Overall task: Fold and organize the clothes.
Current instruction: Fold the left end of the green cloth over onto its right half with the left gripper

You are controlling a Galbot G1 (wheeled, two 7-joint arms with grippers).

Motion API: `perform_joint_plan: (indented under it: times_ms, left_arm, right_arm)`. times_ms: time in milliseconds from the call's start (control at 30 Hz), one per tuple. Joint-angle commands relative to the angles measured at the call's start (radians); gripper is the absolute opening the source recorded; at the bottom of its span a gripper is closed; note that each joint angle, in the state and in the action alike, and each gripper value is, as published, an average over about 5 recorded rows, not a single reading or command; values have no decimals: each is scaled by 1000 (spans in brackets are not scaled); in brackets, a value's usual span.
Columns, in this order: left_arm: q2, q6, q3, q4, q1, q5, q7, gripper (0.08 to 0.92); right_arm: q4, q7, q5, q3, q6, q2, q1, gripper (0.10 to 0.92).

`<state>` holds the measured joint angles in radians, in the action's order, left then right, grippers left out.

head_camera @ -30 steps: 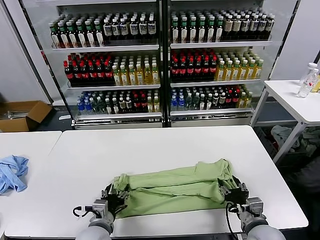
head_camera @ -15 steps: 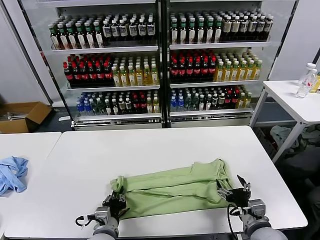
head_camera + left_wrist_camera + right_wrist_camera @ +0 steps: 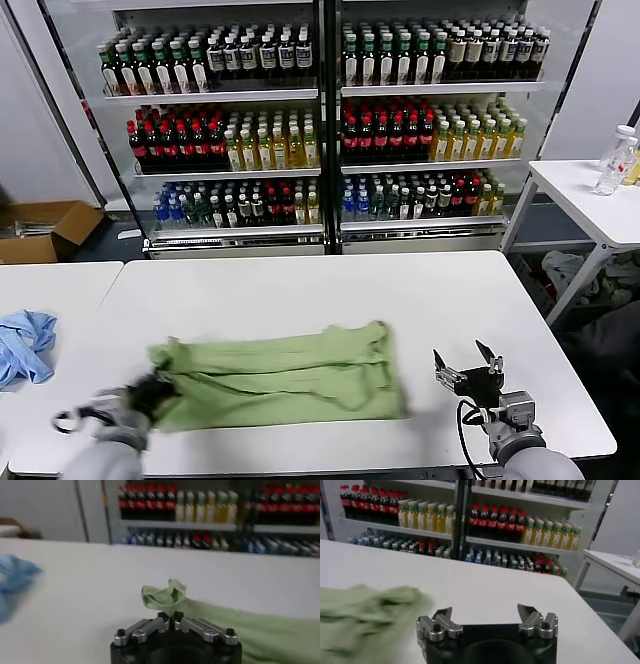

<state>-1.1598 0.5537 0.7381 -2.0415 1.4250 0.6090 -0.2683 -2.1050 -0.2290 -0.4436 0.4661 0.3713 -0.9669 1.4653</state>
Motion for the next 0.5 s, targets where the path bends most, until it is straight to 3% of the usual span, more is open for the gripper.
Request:
perform_joint_plan:
  times_ms: [33, 233, 500]
  left_arm:
    - [31, 6, 171, -203, -31, 544, -6, 105]
    - [-170, 11, -162, -274, -46, 571, 2, 105]
    - [-320, -16, -459, -90, -166, 516, -18, 105]
  right_arm:
    - [-2, 0, -4, 3, -1, 1, -8, 823]
    - [1, 0, 4, 2, 0, -2, -1, 823]
    - [5, 1, 3, 9, 5, 2, -6, 823]
